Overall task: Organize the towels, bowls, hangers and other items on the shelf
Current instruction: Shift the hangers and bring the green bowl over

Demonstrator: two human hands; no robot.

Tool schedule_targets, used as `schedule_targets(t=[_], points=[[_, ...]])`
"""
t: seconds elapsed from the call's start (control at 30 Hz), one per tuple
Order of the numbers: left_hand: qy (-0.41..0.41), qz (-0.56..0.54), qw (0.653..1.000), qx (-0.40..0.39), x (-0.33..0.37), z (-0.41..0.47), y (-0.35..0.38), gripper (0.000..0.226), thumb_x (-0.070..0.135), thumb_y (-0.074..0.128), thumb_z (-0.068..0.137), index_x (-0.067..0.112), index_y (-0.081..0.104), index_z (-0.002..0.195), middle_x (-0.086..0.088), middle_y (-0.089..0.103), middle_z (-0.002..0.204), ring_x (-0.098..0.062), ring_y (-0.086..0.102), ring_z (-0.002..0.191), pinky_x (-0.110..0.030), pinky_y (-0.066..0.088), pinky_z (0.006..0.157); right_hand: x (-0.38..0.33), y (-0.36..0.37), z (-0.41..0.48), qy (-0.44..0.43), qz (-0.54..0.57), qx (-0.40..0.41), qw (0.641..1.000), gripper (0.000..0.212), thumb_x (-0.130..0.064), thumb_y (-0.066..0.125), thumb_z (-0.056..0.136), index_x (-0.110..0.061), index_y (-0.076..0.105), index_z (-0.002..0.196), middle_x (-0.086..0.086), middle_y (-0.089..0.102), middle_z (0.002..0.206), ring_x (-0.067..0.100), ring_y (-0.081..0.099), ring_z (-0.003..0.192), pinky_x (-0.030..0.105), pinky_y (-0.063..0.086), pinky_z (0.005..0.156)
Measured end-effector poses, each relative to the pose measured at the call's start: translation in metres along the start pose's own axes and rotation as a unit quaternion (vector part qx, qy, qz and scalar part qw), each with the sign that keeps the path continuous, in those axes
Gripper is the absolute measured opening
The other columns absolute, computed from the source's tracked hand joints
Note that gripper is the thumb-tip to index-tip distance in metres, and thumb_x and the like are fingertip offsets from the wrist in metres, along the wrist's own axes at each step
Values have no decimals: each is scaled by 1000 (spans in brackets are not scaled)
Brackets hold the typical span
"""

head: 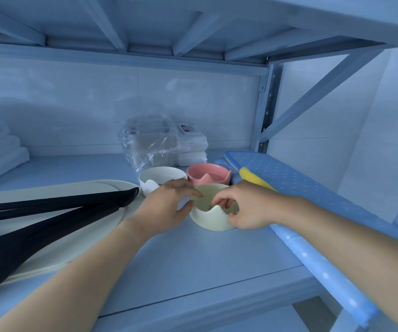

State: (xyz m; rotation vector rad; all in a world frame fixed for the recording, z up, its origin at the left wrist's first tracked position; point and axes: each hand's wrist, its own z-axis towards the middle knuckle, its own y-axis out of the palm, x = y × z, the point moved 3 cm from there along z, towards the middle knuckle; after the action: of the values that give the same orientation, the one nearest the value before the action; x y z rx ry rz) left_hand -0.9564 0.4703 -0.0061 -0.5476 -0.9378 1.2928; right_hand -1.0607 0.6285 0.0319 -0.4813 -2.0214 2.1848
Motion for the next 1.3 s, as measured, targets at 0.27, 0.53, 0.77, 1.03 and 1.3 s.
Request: schedule_targets(t=[0.27,0.53,0.77,1.03,1.3], points=[[-43,87,994,57,-14,-1,-5,29,23,58,87,31,63,115,10,54,122,-16,49,114,-28,46,75,-3,9,4,-41,-59,42,997,39,-39,67,80,-23,39,59,-6,46,58,18,47,62,37,40,62],[-126,142,979,76,-29,0,-9,42,24,54,88,25,51,130,7,49,131,-19,43,124,-32,46,85,8,-4,-2,-50,-33,137,989,32,-39,66,80,-19,45,63,-5,48,58,22,47,71,14,27,72],[-130,149,976,94,-33,6,-10,38,26,54,88,22,54,126,4,53,125,-21,47,117,-32,44,85,3,-43,13,-63,14,218,974,33,-32,70,78,-15,46,62,2,51,60,25,49,65,38,42,62],[-176,161,971,25,-44,29,-5,39,39,51,90,30,47,128,6,55,124,-21,49,115,-38,33,103,18,-48,77,-15,-36,222,974,46,-29,70,78,-18,31,56,-5,37,54,22,39,62,30,25,50],[-177,173,967,66,-46,22,10,27,34,48,93,29,58,118,7,62,112,-21,54,101,-27,37,75,37,-34,113,36,-50,206,977,29,-27,68,79,-13,45,68,3,51,69,26,49,70,29,35,57]])
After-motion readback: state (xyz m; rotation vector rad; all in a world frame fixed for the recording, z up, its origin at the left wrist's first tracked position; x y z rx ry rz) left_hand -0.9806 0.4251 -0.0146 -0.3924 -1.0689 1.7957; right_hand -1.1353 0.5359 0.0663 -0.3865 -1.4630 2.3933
